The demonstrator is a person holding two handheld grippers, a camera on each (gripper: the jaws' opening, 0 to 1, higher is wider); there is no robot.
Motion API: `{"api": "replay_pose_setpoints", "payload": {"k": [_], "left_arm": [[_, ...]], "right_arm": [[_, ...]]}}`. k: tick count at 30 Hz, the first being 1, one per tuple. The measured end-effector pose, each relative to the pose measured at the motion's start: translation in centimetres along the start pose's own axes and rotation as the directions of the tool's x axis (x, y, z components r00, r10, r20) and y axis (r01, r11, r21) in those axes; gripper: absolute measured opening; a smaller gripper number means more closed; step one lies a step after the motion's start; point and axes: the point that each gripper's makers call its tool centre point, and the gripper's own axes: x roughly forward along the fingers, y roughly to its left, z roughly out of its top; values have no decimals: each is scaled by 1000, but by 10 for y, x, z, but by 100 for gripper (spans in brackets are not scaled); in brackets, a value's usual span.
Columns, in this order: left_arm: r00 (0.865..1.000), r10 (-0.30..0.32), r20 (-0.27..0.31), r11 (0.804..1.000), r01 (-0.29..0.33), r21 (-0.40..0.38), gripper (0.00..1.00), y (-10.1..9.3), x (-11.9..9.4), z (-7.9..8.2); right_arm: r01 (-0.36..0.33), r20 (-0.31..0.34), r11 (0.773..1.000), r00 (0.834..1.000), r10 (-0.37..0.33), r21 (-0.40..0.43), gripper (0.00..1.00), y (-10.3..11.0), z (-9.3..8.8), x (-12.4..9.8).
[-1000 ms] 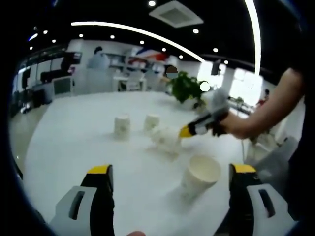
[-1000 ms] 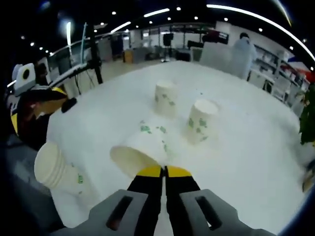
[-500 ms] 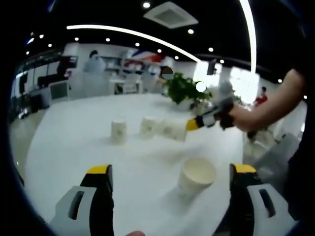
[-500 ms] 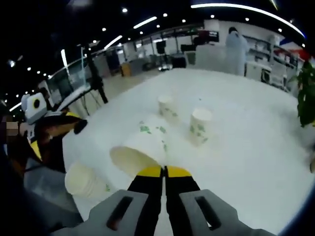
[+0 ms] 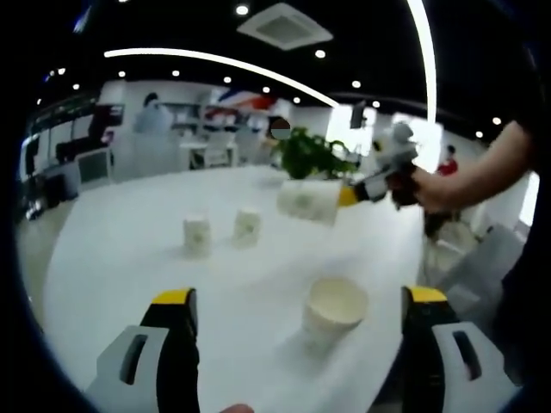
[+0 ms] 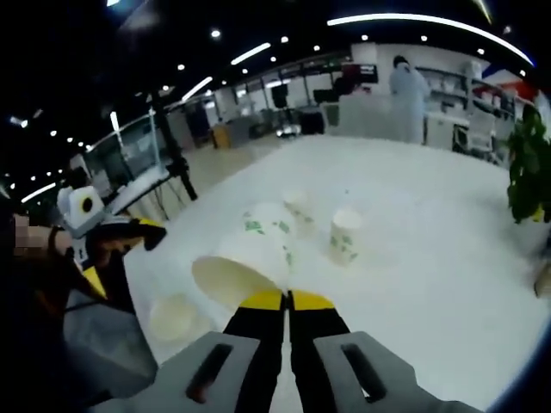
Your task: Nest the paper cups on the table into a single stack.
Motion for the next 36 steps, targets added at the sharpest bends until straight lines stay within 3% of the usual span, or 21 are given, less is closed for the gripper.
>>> {"api": "replay_pose_setpoints", "payload": {"k": [9, 16, 30, 36], "left_arm": [[1000, -15, 5, 1000, 15, 11, 99, -2, 4, 2], [1000, -13, 10, 1000, 13, 3, 99, -4, 3, 0], [1000, 5, 21, 1000, -5, 2, 98, -1, -1, -6], [1000, 2, 18, 1000, -3, 4, 99, -3, -1, -8]], "right_arm": [[-39, 13, 999, 999, 39, -32, 0, 12, 23, -21], [-98, -13, 993, 995, 98, -66, 0, 27, 32, -28], [-230, -117, 967, 969, 218, -107, 0, 58, 33, -32], [-281, -192, 950, 948, 253, -136, 0, 67, 32, -34]]}}
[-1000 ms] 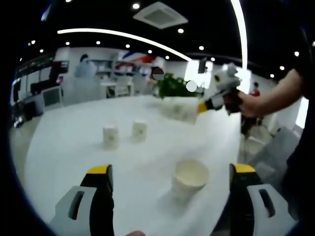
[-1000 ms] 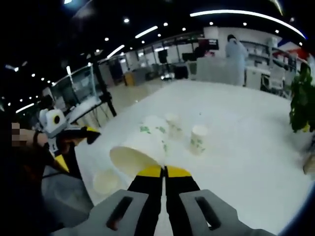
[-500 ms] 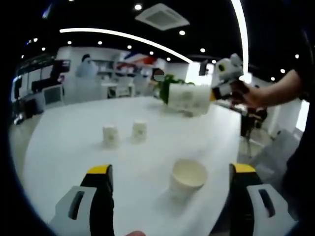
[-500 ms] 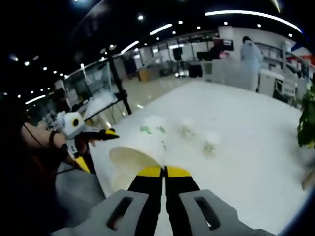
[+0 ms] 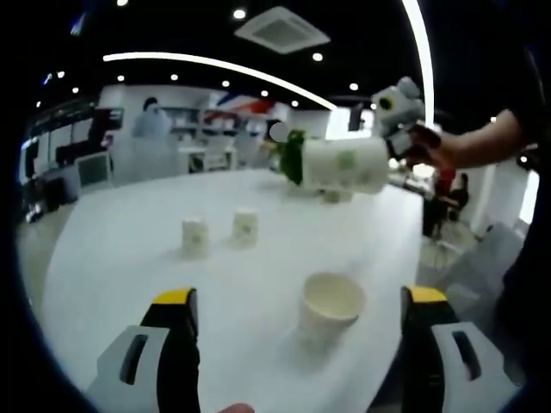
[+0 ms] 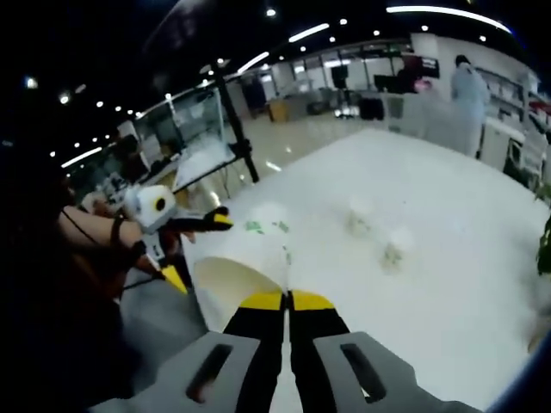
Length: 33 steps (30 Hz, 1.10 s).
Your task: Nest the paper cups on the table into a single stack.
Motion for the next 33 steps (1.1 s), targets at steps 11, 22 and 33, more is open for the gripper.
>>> {"api": "replay_pose_setpoints", "payload": {"k": [11, 22, 33], "left_arm": [[1000, 4, -13, 1000, -4, 11, 99, -1, -2, -7], [1000, 9, -2, 1000, -9, 5, 99, -3, -5, -8], [1000, 10, -18, 1000, -9, 23, 99, -7, -3, -14]], "right_arm": [[-80, -127, 995, 989, 73, -55, 0, 13, 4, 4], [-159, -309, 984, 942, 127, -80, 0, 20, -1, 12], [-246, -528, 966, 832, 170, -77, 0, 28, -19, 25]]}}
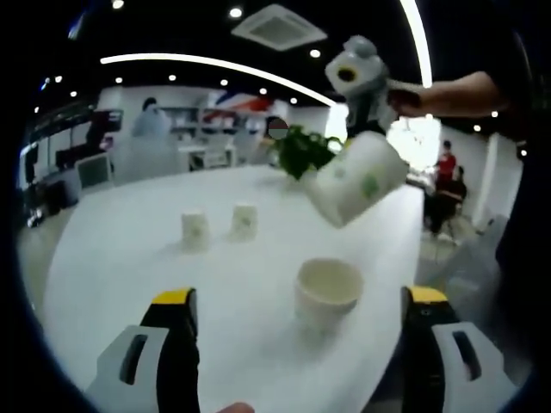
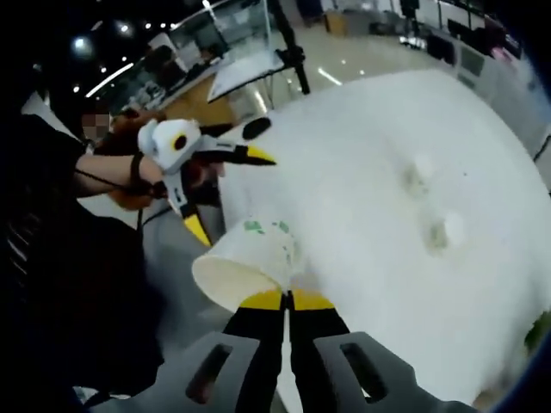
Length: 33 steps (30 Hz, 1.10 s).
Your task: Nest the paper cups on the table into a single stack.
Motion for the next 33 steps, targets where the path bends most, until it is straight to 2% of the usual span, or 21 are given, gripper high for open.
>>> {"api": "replay_pose_setpoints", "payload": {"k": [8, 11, 17, 25, 33], "left_arm": [[1000, -8, -26, 999, 8, 31, 99, -1, 0, -7], [999, -9, -33, 999, 10, 37, 99, -1, 0, -9], [999, -12, -36, 999, 14, 40, 99, -1, 0, -11], [999, -17, -39, 999, 19, 43, 99, -1, 2, -15], [999, -15, -32, 999, 16, 31, 99, -2, 3, -18]], "right_arm": [[-41, -94, 999, 995, 39, -13, 0, 5, 2, 16], [-38, -151, 999, 988, 35, -13, 0, 3, -3, 22], [-48, -206, 999, 978, 47, 0, 0, 4, -6, 31], [-69, -292, 996, 953, 83, 59, 0, 6, -9, 41], [-38, -349, 997, 935, 59, 65, 0, -2, -10, 49]]}}
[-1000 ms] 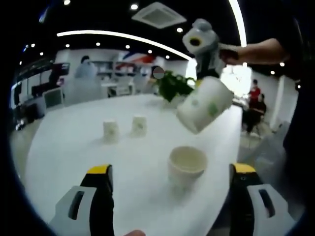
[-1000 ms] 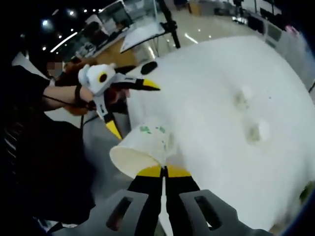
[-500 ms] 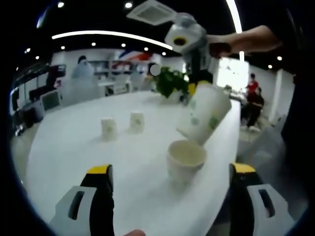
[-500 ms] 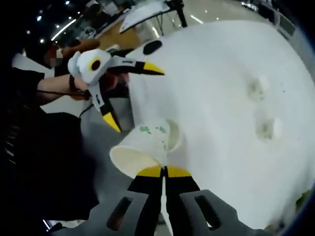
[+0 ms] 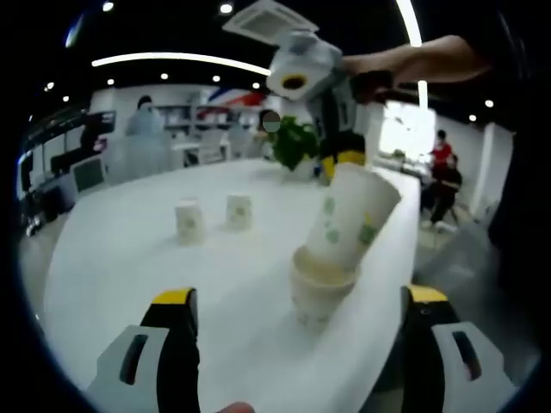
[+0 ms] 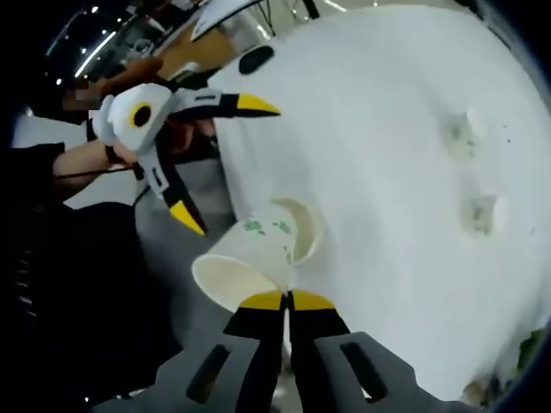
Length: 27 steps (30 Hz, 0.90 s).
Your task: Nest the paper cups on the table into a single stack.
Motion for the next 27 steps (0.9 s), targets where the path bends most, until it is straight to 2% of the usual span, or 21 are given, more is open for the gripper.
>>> {"api": "replay_pose_setpoints", "payload": {"k": [16, 27], "left_arm": [[1000, -6, 7, 1000, 6, -5, 99, -4, 2, -1], [1000, -11, 8, 1000, 11, -11, 99, -4, 5, -1]], "right_arm": [[38, -37, 999, 999, -40, -38, 0, -7, 5, 12], [37, -70, 999, 997, -37, -11, 0, -7, 5, 20]]}}
